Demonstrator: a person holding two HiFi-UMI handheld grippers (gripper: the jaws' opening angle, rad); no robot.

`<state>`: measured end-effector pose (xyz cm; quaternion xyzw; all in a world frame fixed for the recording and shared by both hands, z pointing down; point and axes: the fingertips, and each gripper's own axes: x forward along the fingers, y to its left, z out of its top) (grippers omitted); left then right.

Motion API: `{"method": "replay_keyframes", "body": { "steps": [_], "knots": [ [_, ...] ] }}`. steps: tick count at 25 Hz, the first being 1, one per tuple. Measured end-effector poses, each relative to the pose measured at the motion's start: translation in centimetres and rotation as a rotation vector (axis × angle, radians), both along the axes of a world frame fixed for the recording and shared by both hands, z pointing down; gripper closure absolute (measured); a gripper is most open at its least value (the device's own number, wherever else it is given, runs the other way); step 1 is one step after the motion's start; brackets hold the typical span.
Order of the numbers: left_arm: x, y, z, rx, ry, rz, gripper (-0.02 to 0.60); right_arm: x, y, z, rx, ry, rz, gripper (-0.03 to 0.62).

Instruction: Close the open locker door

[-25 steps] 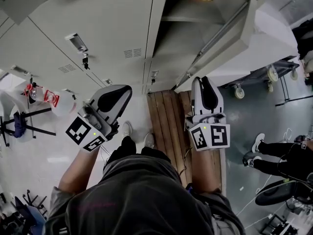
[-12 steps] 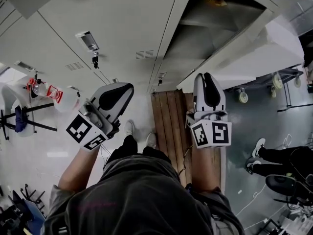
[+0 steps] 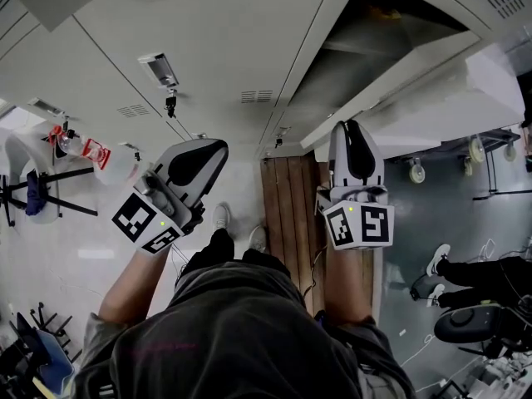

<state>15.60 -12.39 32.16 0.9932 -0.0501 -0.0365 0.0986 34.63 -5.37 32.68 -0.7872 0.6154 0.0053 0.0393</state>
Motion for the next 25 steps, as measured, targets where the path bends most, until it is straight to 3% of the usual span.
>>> {"method": "replay_keyframes", "body": {
  "steps": [25],
  "knots": [
    [-0.4,-4.3,0.3,-0.006,0.005,-0.069,0.568,0.6,-6.4,0.4,-0.022,0.0,-0.046,0.516]
  ]
}}
